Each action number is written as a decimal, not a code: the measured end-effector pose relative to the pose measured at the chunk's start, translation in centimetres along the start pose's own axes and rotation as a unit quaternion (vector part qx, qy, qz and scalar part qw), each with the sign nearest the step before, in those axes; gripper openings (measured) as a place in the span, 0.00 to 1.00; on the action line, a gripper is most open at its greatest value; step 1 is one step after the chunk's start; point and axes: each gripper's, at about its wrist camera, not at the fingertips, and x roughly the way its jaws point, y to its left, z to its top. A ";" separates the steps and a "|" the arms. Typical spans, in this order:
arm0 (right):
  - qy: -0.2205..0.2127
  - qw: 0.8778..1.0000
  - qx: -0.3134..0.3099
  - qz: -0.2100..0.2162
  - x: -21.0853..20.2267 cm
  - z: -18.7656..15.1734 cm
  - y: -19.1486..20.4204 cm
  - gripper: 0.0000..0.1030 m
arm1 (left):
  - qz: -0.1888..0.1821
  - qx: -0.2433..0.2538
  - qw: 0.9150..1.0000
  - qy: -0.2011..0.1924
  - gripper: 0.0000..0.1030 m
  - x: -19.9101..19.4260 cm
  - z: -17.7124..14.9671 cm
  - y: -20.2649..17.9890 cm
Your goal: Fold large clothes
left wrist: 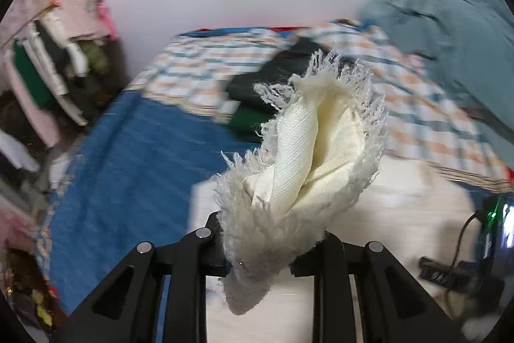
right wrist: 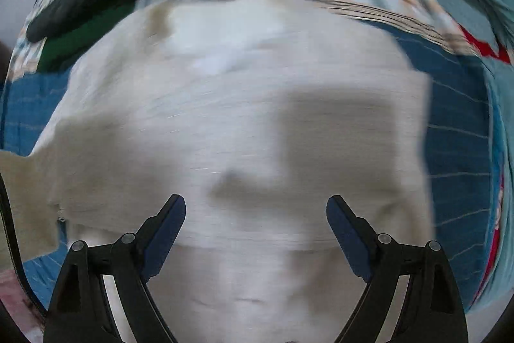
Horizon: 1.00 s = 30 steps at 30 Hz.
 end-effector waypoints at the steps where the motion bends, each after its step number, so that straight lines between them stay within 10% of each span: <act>1: 0.000 1.000 0.007 0.000 -0.4 0.4 -1.8 0.88 | -0.019 0.008 1.000 0.005 0.20 0.1 0.0 -3.3; 8: 0.013 0.996 0.084 0.005 0.1 1.4 -17.5 0.88 | -0.096 0.066 0.990 0.075 0.20 3.0 -2.6 -18.9; 14: 0.027 0.989 0.140 0.048 0.7 -1.2 -26.0 0.88 | -0.072 0.122 0.979 0.148 0.30 8.1 -6.8 -26.7; 18: 0.035 0.983 0.162 0.081 1.2 -2.7 -30.1 0.88 | -0.105 0.107 0.972 0.183 0.87 9.3 -7.7 -27.5; 30: 0.057 0.977 0.101 0.180 -0.4 -3.2 -30.5 0.88 | -0.111 0.006 0.979 0.171 0.88 4.0 -7.8 -17.1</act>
